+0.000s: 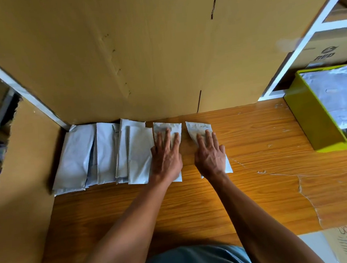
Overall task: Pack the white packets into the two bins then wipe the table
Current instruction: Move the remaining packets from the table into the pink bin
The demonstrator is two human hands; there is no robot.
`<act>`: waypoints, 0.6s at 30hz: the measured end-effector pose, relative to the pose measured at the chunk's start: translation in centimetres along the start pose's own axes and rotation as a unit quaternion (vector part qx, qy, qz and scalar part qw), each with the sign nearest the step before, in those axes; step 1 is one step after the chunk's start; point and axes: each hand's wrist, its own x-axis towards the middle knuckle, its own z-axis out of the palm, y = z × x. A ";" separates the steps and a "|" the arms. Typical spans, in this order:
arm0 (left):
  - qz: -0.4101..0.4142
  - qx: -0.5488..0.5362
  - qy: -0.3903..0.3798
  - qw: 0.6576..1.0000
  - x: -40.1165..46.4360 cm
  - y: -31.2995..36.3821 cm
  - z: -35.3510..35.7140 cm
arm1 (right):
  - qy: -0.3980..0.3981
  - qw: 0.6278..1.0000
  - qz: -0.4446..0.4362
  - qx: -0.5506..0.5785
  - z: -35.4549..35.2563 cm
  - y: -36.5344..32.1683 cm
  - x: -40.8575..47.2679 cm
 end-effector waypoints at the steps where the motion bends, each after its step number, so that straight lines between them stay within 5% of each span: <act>1: 0.000 -0.001 0.001 1.000 -0.3 0.1 -0.2 | 0.000 1.000 -0.003 -0.001 -0.2 0.1 -0.4; 12: 0.029 -0.037 0.050 0.998 -1.6 3.4 -2.8 | 0.058 0.998 0.008 -0.014 -5.3 2.8 -3.4; 18: 0.111 -0.032 0.066 0.991 -1.7 8.1 -4.7 | 0.116 0.991 0.062 -0.004 -9.0 6.4 -5.1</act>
